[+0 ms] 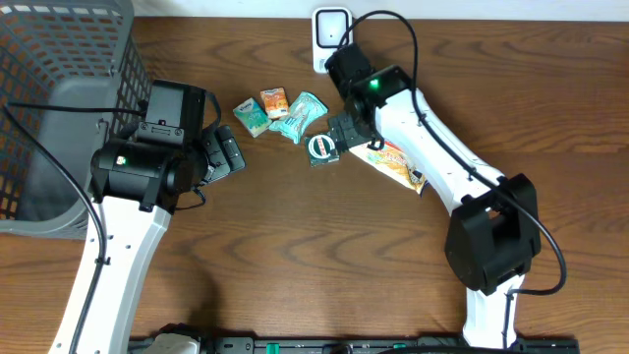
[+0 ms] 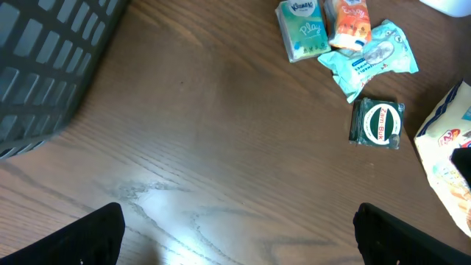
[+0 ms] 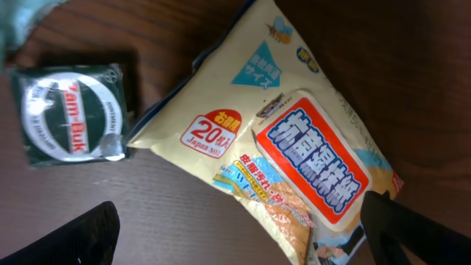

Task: Scan the item barcode

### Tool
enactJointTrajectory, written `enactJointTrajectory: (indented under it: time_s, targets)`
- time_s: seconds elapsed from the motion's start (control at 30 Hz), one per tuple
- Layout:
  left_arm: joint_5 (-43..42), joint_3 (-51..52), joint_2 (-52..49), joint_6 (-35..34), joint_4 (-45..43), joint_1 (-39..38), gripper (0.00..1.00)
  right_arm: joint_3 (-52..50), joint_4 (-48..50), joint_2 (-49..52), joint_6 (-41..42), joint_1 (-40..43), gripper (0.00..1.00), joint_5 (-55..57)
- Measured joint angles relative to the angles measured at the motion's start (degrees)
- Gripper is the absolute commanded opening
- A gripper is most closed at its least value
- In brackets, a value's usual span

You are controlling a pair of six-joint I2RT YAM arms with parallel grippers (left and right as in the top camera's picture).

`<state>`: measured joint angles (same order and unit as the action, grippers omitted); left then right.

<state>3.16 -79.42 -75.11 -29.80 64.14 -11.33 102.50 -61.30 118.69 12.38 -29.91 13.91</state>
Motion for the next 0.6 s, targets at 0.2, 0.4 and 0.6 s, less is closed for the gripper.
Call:
enactJointTrajectory:
  time_s: [0.2, 0.4, 0.6]
  targets:
    - [0.0, 0.0, 0.0, 0.0, 0.0, 0.0, 0.98, -5.7, 7.2, 0.0, 0.0, -0.5, 0.99, 1.2]
    - [0.0, 0.0, 0.0, 0.0, 0.0, 0.0, 0.98, -9.4, 10.0, 0.0, 0.0, -0.7, 0.99, 3.0]
    - [0.0, 0.0, 0.0, 0.0, 0.0, 0.0, 0.98, -9.4, 8.2, 0.0, -4.5, -1.4, 0.99, 2.8]
